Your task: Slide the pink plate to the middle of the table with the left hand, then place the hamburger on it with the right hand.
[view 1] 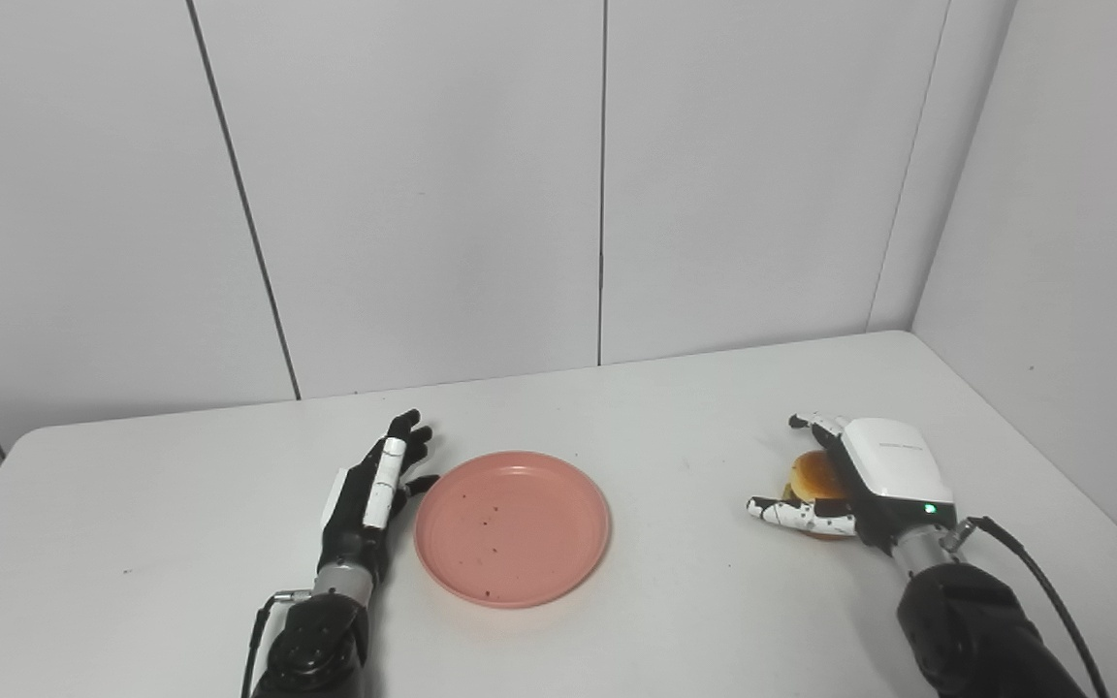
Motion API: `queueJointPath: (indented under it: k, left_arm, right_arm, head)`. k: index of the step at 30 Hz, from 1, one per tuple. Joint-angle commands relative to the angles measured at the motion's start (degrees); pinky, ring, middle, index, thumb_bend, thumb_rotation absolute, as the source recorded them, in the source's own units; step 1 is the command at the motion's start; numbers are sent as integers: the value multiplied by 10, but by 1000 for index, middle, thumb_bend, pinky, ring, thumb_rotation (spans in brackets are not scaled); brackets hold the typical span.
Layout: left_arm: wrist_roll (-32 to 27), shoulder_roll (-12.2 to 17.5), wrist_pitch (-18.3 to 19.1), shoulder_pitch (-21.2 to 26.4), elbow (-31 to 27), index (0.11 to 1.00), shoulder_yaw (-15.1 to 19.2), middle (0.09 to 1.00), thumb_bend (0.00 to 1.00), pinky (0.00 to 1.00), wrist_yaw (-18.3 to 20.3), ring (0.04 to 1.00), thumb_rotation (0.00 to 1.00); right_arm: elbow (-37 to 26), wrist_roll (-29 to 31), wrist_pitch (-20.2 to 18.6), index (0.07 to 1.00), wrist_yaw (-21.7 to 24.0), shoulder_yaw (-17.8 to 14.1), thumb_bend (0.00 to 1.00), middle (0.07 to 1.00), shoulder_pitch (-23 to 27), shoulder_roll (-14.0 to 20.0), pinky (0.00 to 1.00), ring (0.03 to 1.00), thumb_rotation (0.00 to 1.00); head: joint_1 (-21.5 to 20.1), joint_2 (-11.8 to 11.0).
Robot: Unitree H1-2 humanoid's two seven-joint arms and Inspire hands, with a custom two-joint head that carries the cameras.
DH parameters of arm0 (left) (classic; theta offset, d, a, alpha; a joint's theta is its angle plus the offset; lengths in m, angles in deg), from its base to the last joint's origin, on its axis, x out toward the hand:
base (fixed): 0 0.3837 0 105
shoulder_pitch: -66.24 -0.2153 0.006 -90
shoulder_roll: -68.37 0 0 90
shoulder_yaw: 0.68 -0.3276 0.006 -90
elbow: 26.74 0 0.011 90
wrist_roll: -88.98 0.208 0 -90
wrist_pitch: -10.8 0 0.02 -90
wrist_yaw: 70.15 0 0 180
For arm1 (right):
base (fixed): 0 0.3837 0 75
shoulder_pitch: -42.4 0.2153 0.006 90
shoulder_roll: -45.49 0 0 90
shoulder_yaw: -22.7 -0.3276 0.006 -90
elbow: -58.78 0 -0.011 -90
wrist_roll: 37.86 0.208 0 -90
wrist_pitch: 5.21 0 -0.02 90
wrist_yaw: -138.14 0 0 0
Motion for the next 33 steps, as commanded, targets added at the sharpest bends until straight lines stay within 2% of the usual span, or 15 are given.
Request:
queueJointPath:
  k: [1,19,24,26,28,30,33]
  left_arm:
    - [4,12,17,8,-8,859,0,875,833,930,-4,907,950]
    - [9,13,45,-1,-31,857,-5,874,812,936,-5,905,969]
    - [8,12,48,-2,-32,855,-5,876,817,948,-4,909,969]
    - [9,13,48,-2,-31,854,-6,874,815,943,-4,905,970]
    - [9,13,49,-2,-31,853,-7,873,815,937,-5,903,969]
    - [10,13,50,-2,-32,852,-7,873,817,937,-5,903,968]
    - [10,13,50,-2,-32,851,-8,873,815,937,-5,904,966]
  right_arm:
    - [1,4,11,790,-24,-2,796,833,34,19,771,836,744]
    - [68,28,19,776,-59,20,796,818,50,21,759,815,712]
    - [83,39,25,767,-67,25,797,800,51,19,697,788,695]
    - [88,48,27,739,-69,25,790,749,51,18,587,700,634]
    - [93,56,29,721,-73,24,785,712,50,16,529,644,603]
    - [98,62,29,649,-79,25,753,631,50,14,435,536,535]
    - [105,66,24,582,-82,30,710,552,50,14,370,454,467]
  head:
    - [0,1]
    - [5,5]
    - [6,6]
    - [6,6]
    - [6,6]
    - [6,6]
    - [6,6]
